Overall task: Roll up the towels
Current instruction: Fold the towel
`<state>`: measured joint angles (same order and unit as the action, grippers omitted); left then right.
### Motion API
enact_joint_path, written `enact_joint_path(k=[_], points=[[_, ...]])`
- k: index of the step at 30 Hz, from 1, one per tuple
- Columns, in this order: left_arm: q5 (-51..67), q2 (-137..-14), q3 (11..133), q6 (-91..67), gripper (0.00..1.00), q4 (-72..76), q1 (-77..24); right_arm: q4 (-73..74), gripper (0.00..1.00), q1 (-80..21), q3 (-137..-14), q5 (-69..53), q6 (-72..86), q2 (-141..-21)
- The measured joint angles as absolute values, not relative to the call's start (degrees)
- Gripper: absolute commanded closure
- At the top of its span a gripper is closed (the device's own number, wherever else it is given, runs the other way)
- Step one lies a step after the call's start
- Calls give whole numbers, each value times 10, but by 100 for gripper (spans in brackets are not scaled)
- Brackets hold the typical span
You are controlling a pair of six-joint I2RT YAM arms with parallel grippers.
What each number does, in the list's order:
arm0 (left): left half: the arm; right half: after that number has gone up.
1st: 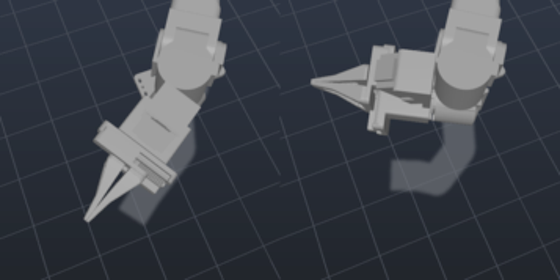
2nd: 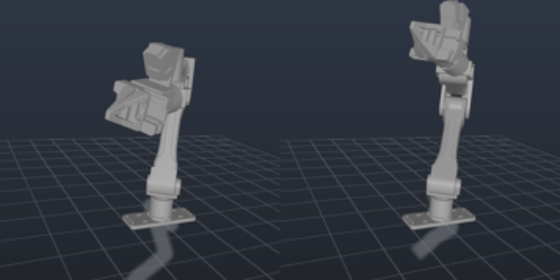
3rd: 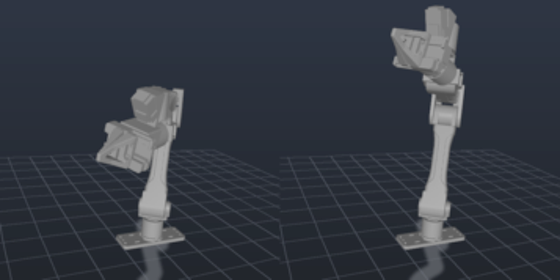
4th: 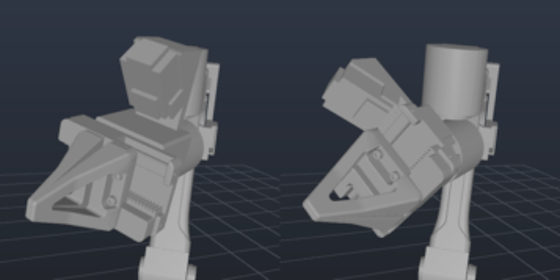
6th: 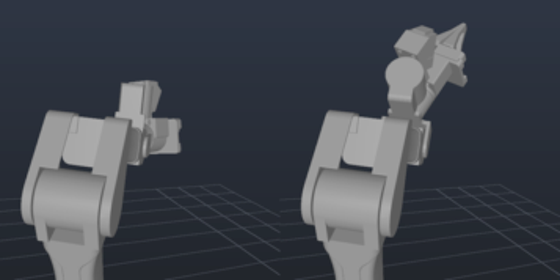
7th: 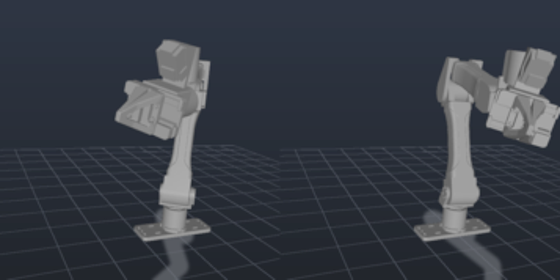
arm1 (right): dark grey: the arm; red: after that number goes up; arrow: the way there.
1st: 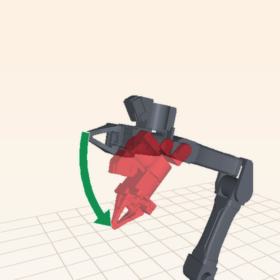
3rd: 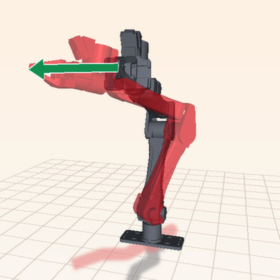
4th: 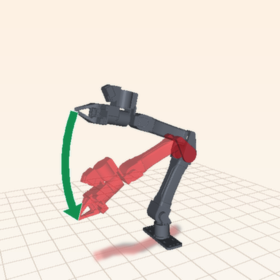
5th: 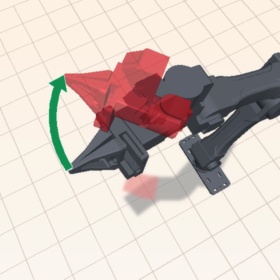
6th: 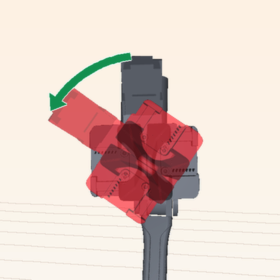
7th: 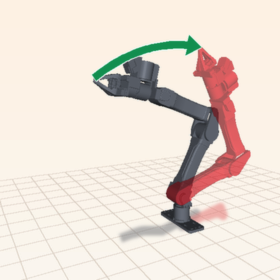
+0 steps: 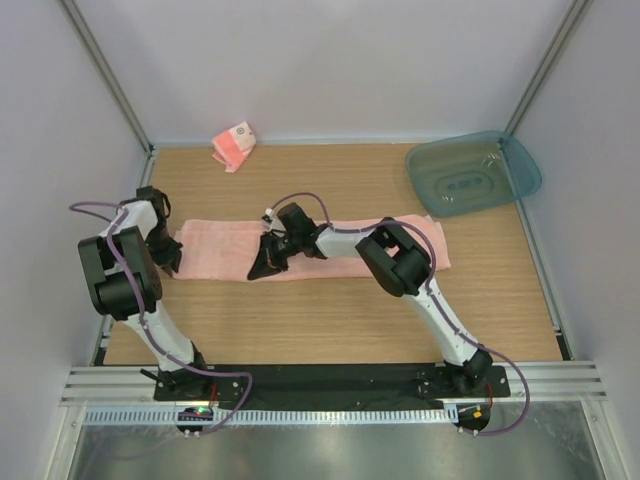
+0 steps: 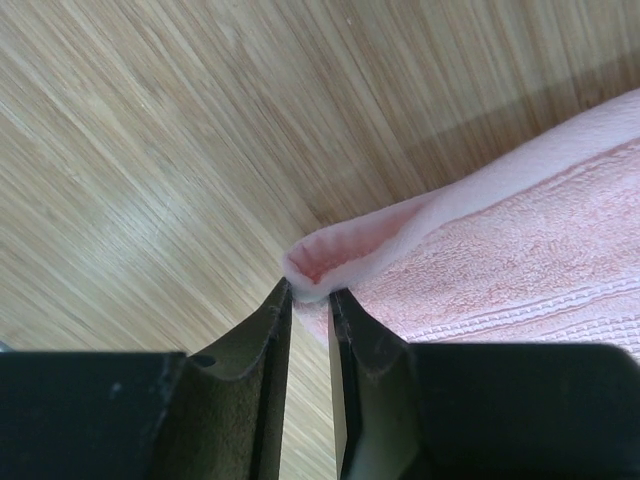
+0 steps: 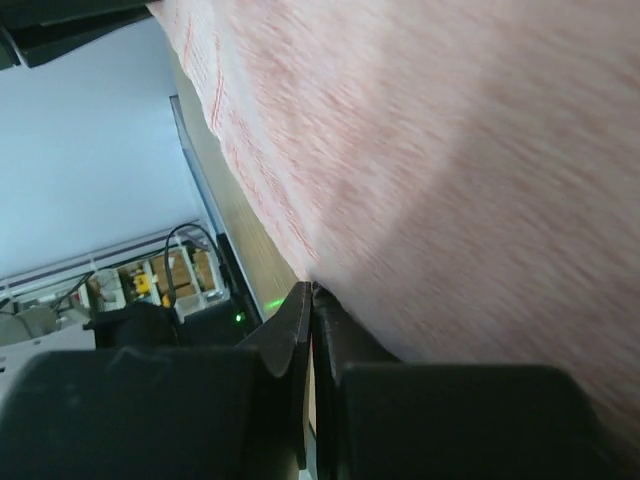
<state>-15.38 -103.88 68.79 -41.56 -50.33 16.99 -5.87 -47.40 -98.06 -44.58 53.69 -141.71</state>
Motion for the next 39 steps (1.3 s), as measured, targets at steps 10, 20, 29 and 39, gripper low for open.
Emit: enact_joint_path(k=[10,20,29,39], points=[[-170,-1067,722,-416,79,-528,169,56,99,-433,-876,-360,425,-1308],[-180,-1097,741,-416,78,-550,169,36,99,-361,-654,-382,392,-1173],[-211,-1124,780,-410,78,-566,171,28,99,-237,-535,-414,391,-1103],[-235,-1134,809,-389,79,-577,197,-5,99,-114,-447,-461,411,-1067]])
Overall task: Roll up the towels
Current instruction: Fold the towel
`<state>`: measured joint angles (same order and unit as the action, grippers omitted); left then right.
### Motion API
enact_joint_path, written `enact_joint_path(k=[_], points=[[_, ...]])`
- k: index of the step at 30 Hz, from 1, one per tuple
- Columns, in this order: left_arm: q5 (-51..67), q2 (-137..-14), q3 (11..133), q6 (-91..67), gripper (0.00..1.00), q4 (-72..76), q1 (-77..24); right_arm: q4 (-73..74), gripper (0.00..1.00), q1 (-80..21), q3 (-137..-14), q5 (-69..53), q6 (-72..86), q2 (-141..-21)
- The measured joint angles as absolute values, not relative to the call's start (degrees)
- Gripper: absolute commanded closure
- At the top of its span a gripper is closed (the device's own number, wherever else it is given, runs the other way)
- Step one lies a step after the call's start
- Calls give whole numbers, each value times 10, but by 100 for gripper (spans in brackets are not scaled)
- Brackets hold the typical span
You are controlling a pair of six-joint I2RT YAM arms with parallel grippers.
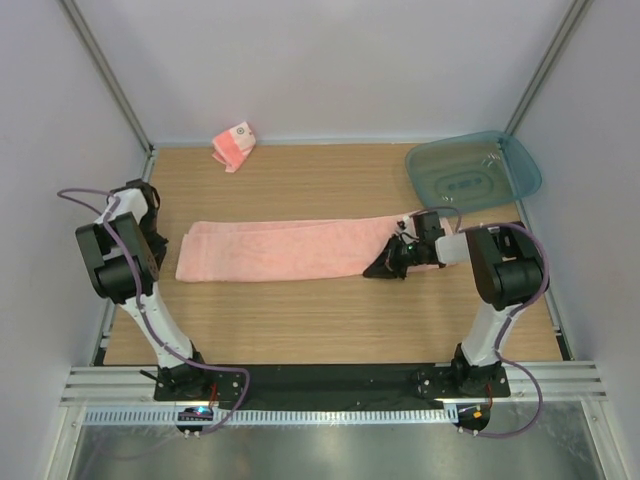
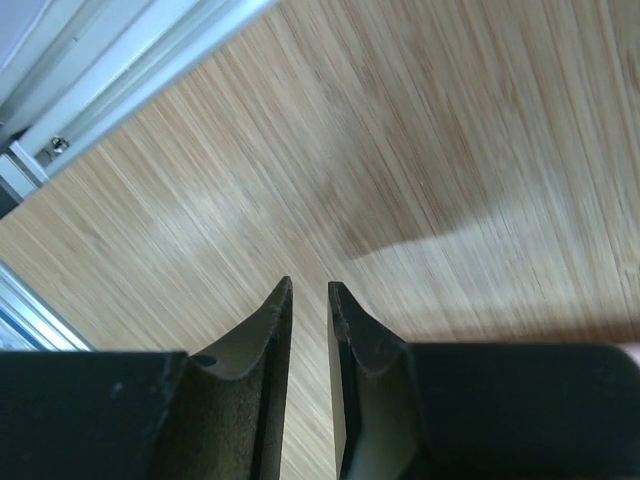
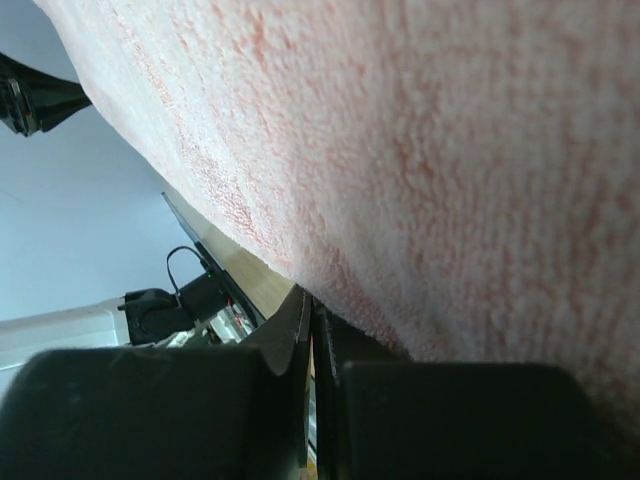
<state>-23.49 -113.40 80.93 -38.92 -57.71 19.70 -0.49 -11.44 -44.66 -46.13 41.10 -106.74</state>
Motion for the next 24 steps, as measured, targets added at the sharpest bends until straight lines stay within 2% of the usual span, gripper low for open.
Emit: enact_joint_path(k=[3,6,7,9,10,13,17,20,24], points=[[-239,-1135,814,-385,79,-577,208,8,98,-96,-420,-438,411,-1032],[-239,-1135,815,-383,80,-577,215,41,85,-93,-407,-396,402,-993],[-238,-1135,815,-383,79,-577,215,58,75,-93,-406,-382,396,-980],[-235,-1131,814,-383,77,-576,215,87,64,-96,-408,-358,384,-955],[-232,-1125,811,-383,75,-574,213,101,56,-99,-409,-347,378,-944],[-221,-1074,783,-383,64,-565,198,155,40,-118,-418,-305,363,-895],[-184,-968,729,-385,53,-542,161,209,35,-160,-451,-251,356,-823],[-140,-905,681,-389,51,-525,140,239,35,-188,-493,-216,349,-784],[-101,-886,628,-401,47,-496,134,260,34,-198,-522,-189,341,-766]])
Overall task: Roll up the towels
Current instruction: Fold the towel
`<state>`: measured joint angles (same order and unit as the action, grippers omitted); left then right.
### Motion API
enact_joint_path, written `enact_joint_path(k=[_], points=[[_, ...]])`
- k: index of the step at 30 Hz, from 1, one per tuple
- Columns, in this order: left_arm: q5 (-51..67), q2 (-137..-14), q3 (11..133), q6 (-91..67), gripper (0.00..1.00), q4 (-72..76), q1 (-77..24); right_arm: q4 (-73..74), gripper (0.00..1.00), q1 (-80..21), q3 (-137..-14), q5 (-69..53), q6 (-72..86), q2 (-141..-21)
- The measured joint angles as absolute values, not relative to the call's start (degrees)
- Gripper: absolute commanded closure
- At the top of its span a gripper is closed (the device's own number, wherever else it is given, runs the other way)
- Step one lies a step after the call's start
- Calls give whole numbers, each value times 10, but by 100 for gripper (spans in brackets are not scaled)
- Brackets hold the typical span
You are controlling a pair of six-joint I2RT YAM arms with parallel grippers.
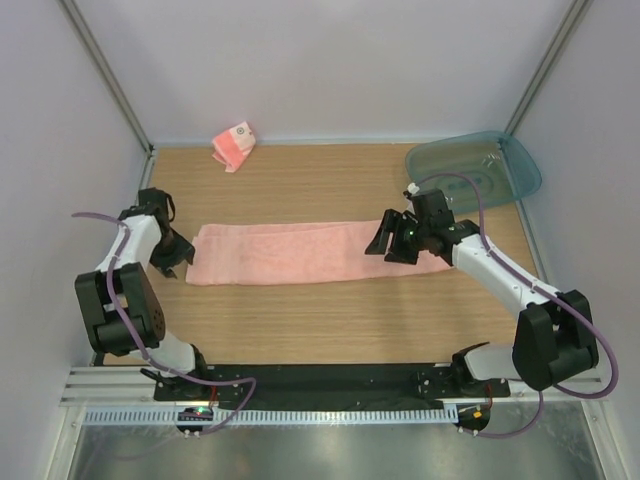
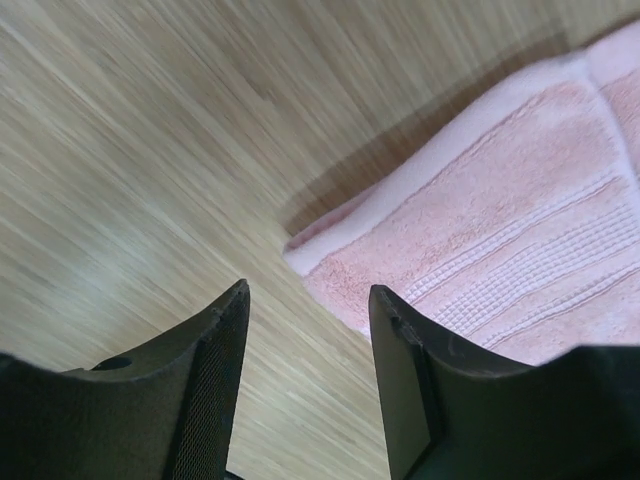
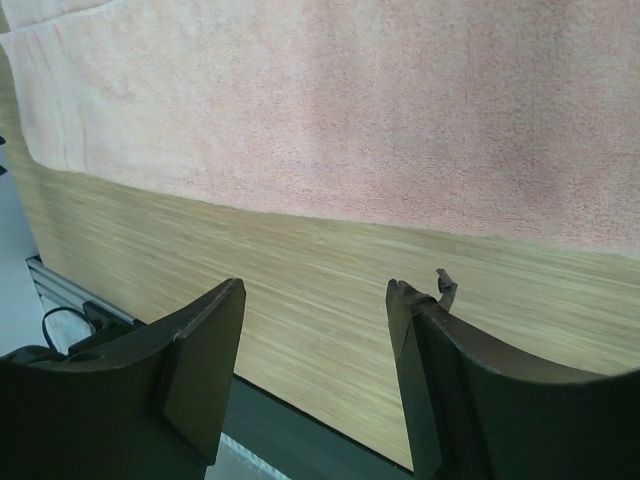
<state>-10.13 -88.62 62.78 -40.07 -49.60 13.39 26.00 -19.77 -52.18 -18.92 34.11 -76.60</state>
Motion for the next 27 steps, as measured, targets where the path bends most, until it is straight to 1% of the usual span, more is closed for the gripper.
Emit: enact_joint_path(k=[3,7,15,18,19,21,24,27], points=[[-86,-895,606,-407,45,-486,122,276,34,-198,-523,-179,339,-766],[-74,-922,605,-414,45,-466,106,292,34,-198,-523,-172,336,-766],[-83,-972,613,-416,49,-459,86,296,34,-198,-521,-168,328,-766],[-91,-988,624,-417,61,-459,86,298,34,-198,-521,-168,323,-766],[-94,-994,627,-417,73,-458,86,299,34,-198,-521,-168,321,-766],[-101,-1003,631,-417,83,-459,86,300,34,-198,-519,-168,317,-766],[-110,-1017,648,-414,87,-471,88,300,34,-198,-515,-169,315,-766],[-113,-1027,671,-410,87,-479,102,300,34,-198,-512,-171,315,-766]])
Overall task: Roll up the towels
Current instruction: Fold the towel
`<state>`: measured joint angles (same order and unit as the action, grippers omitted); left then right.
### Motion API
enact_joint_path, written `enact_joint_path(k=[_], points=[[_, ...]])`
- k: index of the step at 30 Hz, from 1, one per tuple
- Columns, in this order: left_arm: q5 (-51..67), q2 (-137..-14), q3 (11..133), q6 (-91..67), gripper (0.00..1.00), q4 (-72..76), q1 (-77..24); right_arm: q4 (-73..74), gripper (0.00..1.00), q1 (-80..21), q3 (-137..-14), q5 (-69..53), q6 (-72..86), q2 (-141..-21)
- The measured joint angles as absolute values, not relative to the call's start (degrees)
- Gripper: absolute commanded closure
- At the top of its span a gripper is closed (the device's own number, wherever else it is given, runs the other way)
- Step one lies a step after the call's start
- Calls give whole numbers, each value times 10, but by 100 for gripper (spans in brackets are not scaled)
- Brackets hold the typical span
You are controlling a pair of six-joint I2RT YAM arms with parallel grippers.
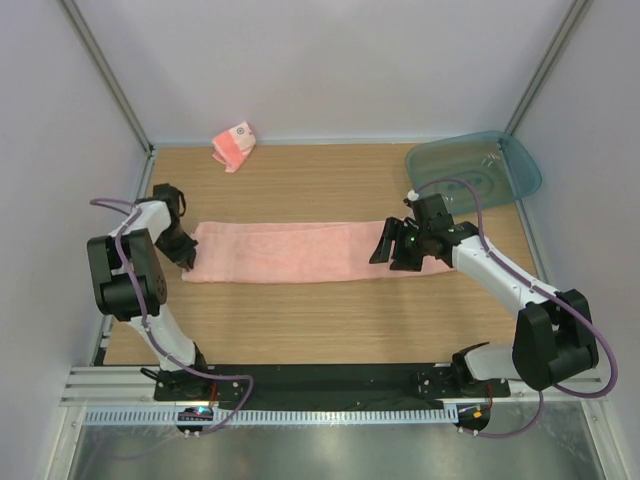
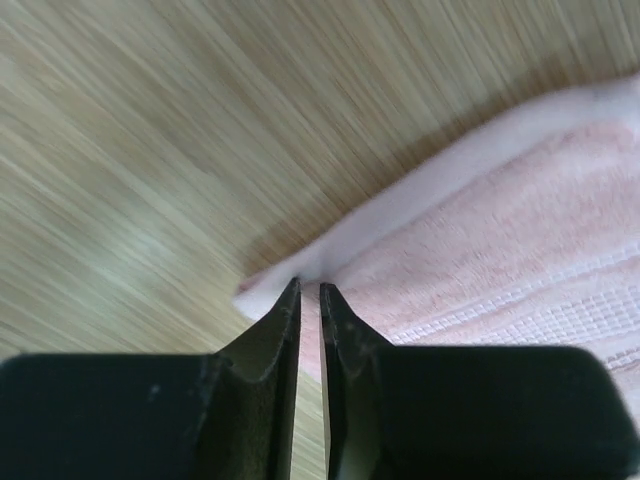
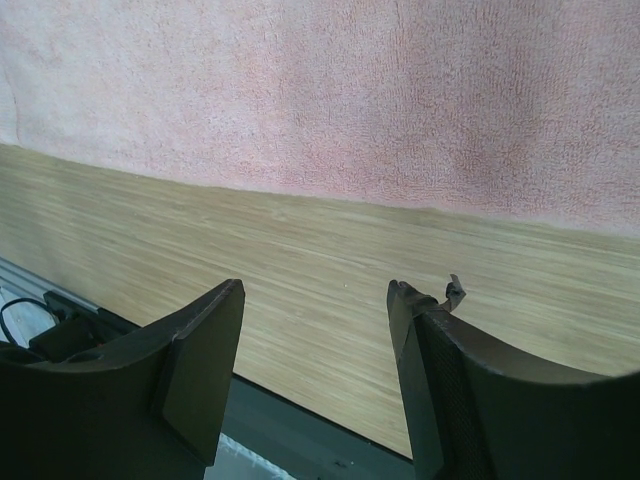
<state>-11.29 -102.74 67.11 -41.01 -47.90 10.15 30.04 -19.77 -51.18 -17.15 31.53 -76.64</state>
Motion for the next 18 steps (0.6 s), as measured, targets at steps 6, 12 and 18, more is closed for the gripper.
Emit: enact_joint_path(k=[6,12,18], points=[[-123,-1029,710,-393,87,-503,186,300,33,-198,-510,-179,315,-771],[-128,-1028,733,-369,68,-524,226,300,31,-198,-510,-182,316,-773],[-56,-992,685,-351,42,-494,214,300,30,-198,-510,-182,316,-773]])
